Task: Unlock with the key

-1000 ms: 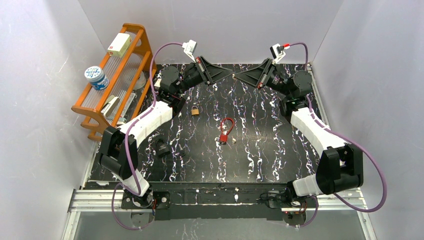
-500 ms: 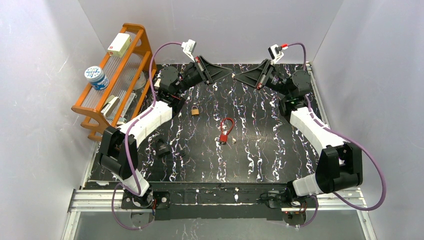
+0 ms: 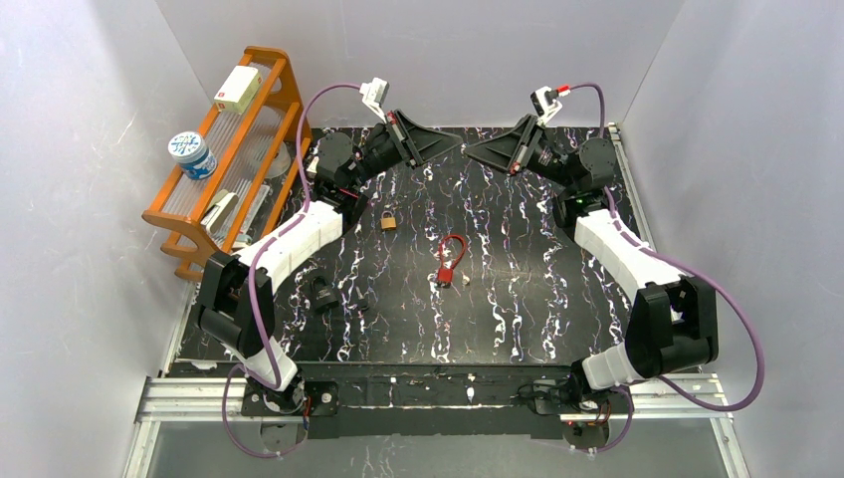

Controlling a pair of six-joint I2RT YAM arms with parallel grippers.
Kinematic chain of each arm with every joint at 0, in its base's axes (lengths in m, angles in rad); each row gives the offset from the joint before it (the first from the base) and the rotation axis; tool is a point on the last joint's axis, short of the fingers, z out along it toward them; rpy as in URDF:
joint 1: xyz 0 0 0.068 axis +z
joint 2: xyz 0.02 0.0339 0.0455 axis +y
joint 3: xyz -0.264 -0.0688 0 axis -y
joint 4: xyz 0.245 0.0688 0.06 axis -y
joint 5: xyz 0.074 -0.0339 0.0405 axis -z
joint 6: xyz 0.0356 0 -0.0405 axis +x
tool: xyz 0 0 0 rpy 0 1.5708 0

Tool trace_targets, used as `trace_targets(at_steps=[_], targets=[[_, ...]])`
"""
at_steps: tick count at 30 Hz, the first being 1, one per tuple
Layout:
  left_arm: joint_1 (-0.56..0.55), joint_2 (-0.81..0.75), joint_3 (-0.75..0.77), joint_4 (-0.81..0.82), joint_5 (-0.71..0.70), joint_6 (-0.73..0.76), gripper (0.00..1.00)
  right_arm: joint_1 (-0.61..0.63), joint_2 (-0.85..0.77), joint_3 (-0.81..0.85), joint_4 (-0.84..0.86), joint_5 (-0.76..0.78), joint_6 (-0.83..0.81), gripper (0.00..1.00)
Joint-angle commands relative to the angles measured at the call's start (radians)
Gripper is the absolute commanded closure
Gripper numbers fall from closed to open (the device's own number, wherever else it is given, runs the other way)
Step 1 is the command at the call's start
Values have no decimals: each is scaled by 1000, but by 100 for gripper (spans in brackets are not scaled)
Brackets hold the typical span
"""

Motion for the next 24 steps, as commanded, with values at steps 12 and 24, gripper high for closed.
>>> trace_targets(at_steps=[12, 24], targets=[[-3, -42, -21, 60, 5, 6, 100, 0, 19, 54, 83, 9, 53, 83], [-3, -37, -15, 67, -30, 8, 100, 1, -4, 16, 66, -2, 28, 76]])
